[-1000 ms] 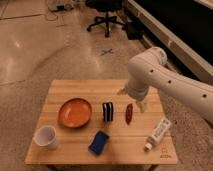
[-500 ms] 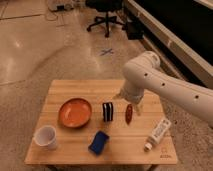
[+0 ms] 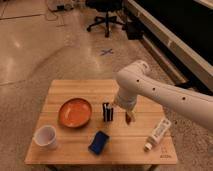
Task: Knock the eraser over
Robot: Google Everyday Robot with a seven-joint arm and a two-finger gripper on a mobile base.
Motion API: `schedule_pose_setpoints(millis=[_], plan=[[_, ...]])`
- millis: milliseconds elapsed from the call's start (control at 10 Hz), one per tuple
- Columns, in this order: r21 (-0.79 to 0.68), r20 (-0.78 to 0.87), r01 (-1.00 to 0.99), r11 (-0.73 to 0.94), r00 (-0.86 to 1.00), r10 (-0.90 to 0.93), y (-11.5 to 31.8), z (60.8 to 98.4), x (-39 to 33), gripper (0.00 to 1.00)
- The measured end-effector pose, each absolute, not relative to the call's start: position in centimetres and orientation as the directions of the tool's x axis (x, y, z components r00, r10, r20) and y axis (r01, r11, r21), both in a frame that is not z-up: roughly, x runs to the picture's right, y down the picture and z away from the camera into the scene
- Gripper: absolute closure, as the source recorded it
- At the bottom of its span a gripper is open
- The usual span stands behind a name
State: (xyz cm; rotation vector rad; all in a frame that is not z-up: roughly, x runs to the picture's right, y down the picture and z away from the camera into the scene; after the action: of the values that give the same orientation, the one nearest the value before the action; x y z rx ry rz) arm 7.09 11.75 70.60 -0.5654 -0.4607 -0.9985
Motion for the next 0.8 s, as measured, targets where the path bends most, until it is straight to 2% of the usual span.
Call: schedule_pose_setpoints(millis=[400, 800], plan=[[-0.212, 0.649, 0.915, 0.342, 0.394, -0.651, 14.2, 73.6, 6.1, 0.2], [-0.239, 0.635, 0.916, 0.322, 0.398, -0.663, 13.3, 76.7, 6.4, 0.2]])
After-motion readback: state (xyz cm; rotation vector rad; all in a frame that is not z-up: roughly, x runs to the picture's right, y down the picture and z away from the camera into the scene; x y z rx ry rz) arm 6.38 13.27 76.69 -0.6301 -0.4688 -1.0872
